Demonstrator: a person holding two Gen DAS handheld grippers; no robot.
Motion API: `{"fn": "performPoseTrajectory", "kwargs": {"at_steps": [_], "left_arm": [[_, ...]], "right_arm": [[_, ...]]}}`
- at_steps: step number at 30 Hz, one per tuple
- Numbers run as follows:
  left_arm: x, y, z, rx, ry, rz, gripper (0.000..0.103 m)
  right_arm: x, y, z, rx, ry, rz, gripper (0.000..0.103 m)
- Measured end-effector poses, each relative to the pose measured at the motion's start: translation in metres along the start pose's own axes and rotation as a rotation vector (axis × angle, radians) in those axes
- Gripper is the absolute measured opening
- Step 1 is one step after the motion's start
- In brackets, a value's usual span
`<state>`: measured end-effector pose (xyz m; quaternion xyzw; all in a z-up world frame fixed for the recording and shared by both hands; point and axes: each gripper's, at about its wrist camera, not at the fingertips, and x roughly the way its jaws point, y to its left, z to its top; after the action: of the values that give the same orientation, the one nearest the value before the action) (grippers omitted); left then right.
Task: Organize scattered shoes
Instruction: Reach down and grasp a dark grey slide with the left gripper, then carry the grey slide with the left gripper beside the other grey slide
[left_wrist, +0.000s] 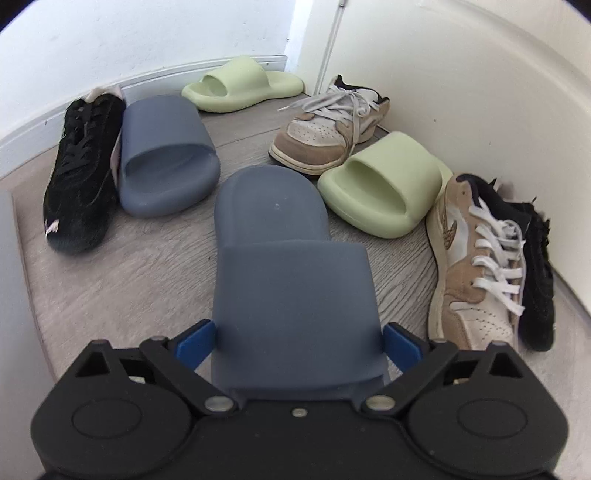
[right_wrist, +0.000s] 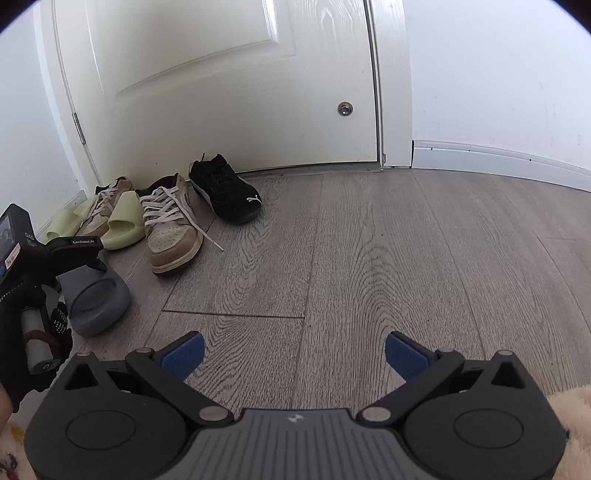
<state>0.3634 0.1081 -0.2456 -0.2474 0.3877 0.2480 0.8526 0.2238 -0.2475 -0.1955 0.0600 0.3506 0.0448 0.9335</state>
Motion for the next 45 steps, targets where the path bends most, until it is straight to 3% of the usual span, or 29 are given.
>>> {"fn": "performPoseTrajectory", "kwargs": {"at_steps": [5,7,15,17,20,22,24,26,29,33,36,37,40,45], "left_arm": [[-0.022,-0.018,-0.028,0.029,0.044,-0.045,0.09],[-0.041,-0.032,-0.056,0.053,0.067,-0.057,0.091],[-0.081,-0.093,-0.147,0.144,0.144,-0.137,0.091],[-0.086,-0.111,-0.161,0.169,0.171,-0.184,0.092],[-0.084,-0.139,-0.174,0.197,0.226,-0.322,0.094],[-0.078,-0.166,-0.179,0.259,0.256,-0.414,0.094],[-0.077,-0.178,-0.179,0.302,0.286,-0.454,0.093],[-0.085,-0.179,-0.178,0.345,0.3,-0.508,0.093],[-0.118,-0.158,-0.174,0.458,0.239,-0.552,0.093],[-0.146,-0.108,-0.147,0.527,0.1,-0.492,0.094],[-0.14,-0.068,-0.104,0.507,0.01,-0.302,0.094],[-0.133,-0.049,-0.08,0.483,-0.038,-0.171,0.094],[-0.103,0.012,-0.017,0.318,-0.109,0.003,0.094],[-0.027,0.071,0.061,0.055,-0.11,0.12,0.094]], "right_arm": [[-0.008,-0.004,0.002,0.015,-0.029,0.023,0.103],[-0.013,-0.01,0.003,0.026,-0.054,0.012,0.103],[-0.027,-0.06,0.004,0.152,-0.157,-0.194,0.103],[-0.035,-0.077,0.006,0.235,-0.184,-0.227,0.103],[-0.043,-0.097,0.004,0.331,-0.204,-0.233,0.103],[-0.045,-0.102,0.002,0.359,-0.208,-0.232,0.103],[-0.046,-0.104,0.0,0.37,-0.212,-0.23,0.103],[-0.047,-0.103,-0.001,0.365,-0.218,-0.224,0.103],[-0.043,-0.097,0.0,0.329,-0.213,-0.216,0.103],[-0.036,-0.081,0.0,0.243,-0.182,-0.2,0.103],[-0.033,-0.066,-0.002,0.169,-0.168,-0.191,0.103],[-0.03,-0.061,-0.003,0.143,-0.162,-0.192,0.103],[-0.02,-0.047,-0.004,0.081,-0.133,-0.2,0.103],[-0.002,-0.023,-0.008,0.012,-0.073,-0.225,0.103]]}}
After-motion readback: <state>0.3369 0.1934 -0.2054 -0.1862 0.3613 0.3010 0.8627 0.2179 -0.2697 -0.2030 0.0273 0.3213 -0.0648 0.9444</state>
